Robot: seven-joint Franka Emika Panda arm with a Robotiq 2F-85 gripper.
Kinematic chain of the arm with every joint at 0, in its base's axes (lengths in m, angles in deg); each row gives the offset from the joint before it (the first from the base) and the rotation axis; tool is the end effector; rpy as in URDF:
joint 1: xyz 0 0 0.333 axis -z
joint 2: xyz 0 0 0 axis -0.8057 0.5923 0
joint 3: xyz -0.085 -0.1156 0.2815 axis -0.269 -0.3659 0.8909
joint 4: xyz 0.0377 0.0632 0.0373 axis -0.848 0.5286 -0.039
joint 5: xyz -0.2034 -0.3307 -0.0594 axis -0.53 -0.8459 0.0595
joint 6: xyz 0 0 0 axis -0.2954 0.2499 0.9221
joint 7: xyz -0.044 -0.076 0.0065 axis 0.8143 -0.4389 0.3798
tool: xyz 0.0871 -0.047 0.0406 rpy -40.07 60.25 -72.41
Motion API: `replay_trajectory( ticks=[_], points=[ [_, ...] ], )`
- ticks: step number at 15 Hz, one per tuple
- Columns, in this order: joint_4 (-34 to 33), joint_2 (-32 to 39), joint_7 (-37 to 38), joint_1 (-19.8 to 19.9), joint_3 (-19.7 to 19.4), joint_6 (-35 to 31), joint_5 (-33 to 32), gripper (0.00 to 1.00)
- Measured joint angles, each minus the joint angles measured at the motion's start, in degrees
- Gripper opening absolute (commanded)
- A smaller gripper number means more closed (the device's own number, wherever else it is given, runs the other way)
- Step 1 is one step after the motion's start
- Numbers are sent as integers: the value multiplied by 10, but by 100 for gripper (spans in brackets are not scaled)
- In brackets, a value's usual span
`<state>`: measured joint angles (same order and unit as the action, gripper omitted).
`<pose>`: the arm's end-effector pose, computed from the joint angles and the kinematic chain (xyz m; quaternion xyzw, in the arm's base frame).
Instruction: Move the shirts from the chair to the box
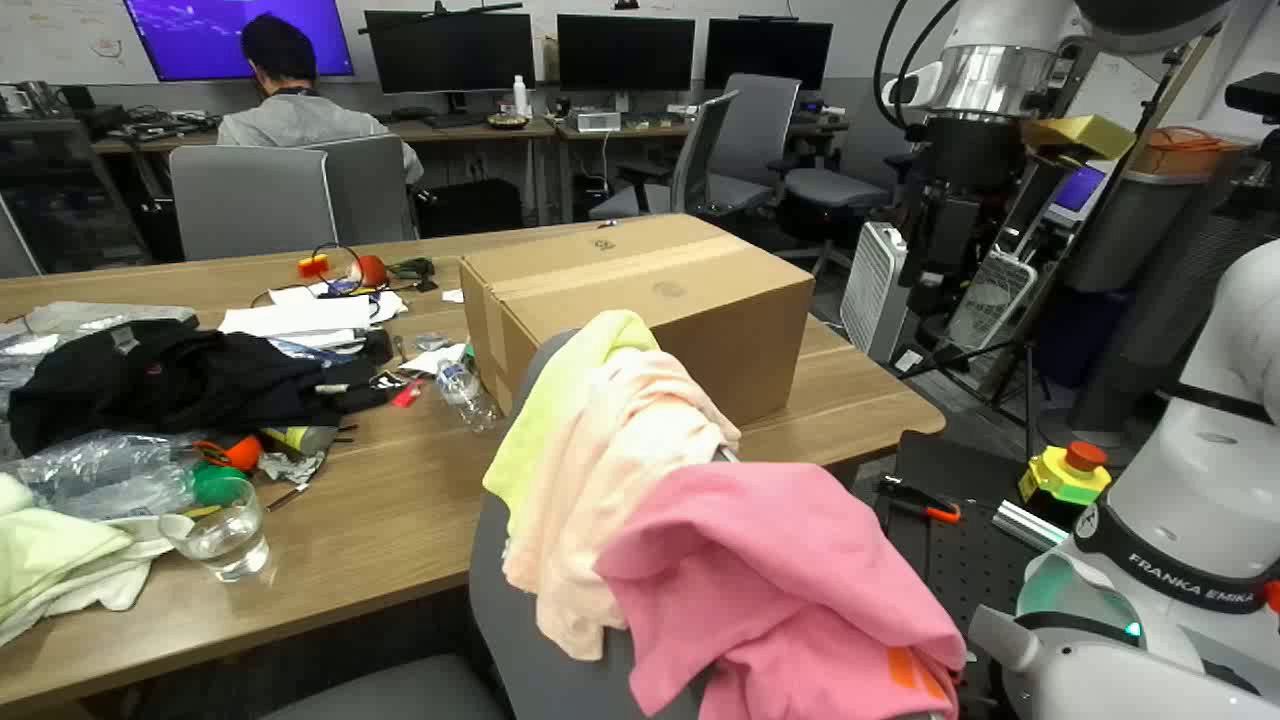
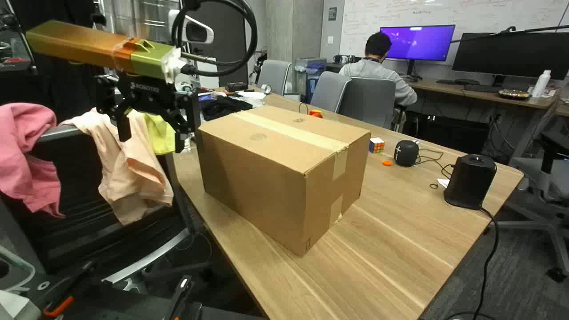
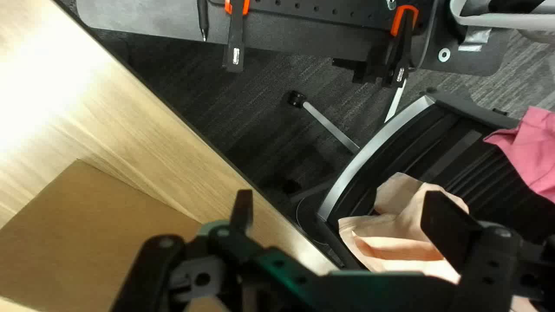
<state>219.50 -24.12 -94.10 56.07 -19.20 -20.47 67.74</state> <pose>0.2748 -0.0790 0.4361 -0.9937 -0.0783 -0.0114 0.0800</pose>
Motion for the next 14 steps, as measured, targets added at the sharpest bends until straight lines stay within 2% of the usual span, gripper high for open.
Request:
replay_trajectory(
  ticks=[10, 14],
  points=[
    [0, 0, 0, 0, 1, 0, 0, 100],
    [-4, -3, -1, -18, 20, 0, 8, 100]
  ],
)
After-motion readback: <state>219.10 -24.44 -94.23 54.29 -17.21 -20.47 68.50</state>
